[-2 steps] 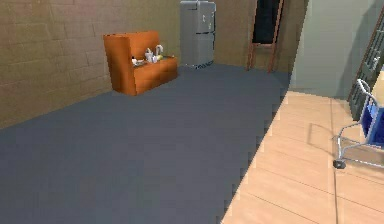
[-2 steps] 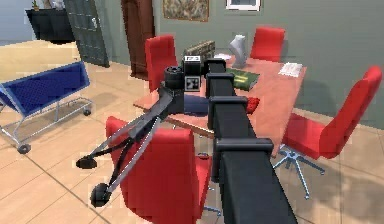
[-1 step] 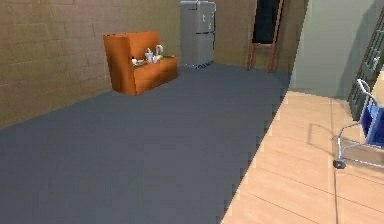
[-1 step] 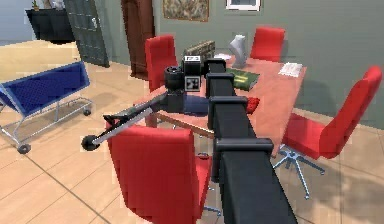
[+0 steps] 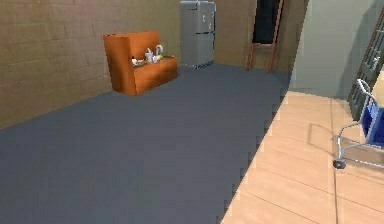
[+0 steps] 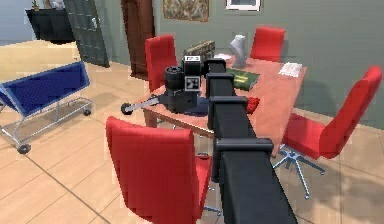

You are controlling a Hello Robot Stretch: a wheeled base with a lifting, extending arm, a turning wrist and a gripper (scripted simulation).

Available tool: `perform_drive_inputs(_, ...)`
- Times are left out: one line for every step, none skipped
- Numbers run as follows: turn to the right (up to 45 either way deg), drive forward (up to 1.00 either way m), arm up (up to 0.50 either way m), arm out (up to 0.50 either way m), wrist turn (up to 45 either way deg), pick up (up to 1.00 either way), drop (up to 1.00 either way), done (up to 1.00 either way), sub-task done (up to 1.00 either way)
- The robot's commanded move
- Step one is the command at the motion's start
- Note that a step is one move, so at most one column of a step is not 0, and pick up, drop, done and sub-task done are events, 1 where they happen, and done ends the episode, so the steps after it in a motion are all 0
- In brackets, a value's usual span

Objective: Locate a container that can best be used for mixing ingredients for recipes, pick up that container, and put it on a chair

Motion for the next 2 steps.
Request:
perform_drive_inputs(0.0, 0.0, 0.0, 0.0, 42.0, 0.0, 0.0, 0.0, 0.0)
perform_drive_inputs(0.0, 0.0, 0.0, 0.0, 0.0, 1.0, 0.0, 0.0, 0.0)
